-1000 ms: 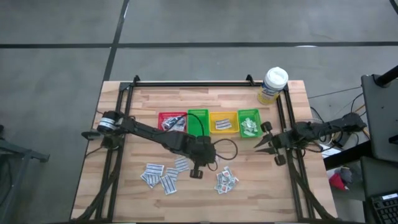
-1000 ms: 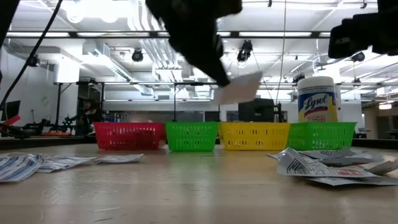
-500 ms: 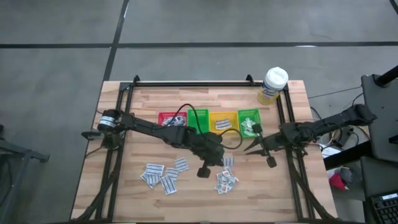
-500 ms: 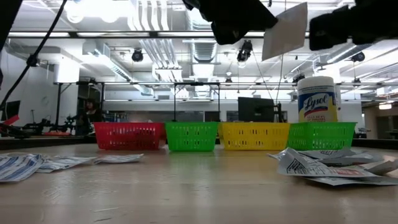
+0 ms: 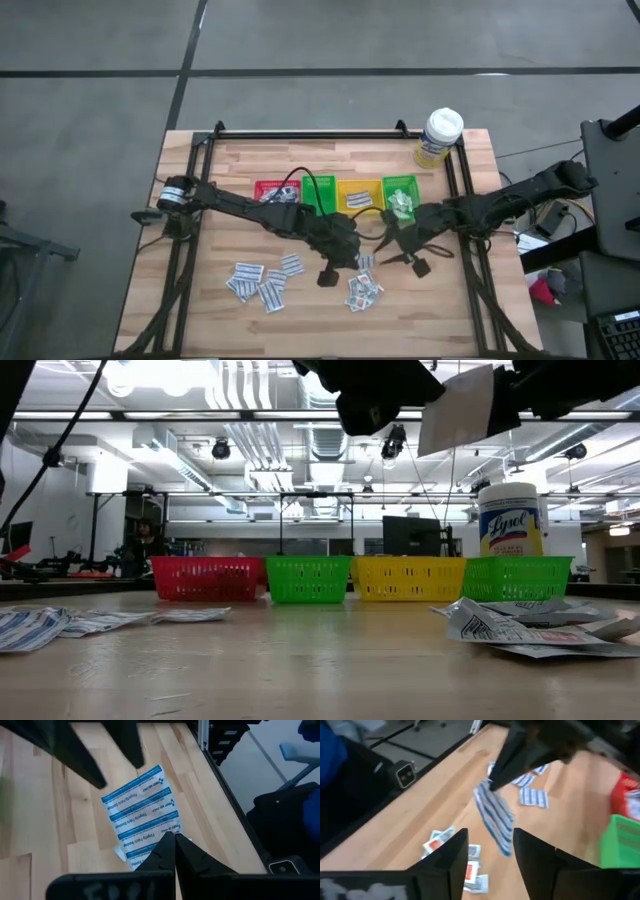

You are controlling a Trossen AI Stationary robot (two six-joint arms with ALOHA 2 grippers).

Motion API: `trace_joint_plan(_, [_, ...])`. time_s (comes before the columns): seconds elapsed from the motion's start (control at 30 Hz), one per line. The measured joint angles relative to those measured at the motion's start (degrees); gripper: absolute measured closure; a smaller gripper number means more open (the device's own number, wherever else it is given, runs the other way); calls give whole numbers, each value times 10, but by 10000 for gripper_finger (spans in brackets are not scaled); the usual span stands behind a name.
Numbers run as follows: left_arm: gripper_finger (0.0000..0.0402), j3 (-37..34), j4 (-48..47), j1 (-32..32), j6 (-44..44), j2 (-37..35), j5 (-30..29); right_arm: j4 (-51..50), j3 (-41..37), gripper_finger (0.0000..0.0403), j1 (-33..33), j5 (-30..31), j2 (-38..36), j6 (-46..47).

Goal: Pick & Place First Aid Supplies
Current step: Put the blue bandage into the yellow basket

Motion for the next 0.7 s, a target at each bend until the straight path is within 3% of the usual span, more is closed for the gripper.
trace_joint_plan(0.4, [402, 0, 0, 1, -23, 0, 0, -26, 72, 249, 0, -5, 94, 10])
trace_joint_plan(0.7, [402, 0, 0, 1, -23, 0, 2, -25, 75, 312, 0, -5, 114, 22])
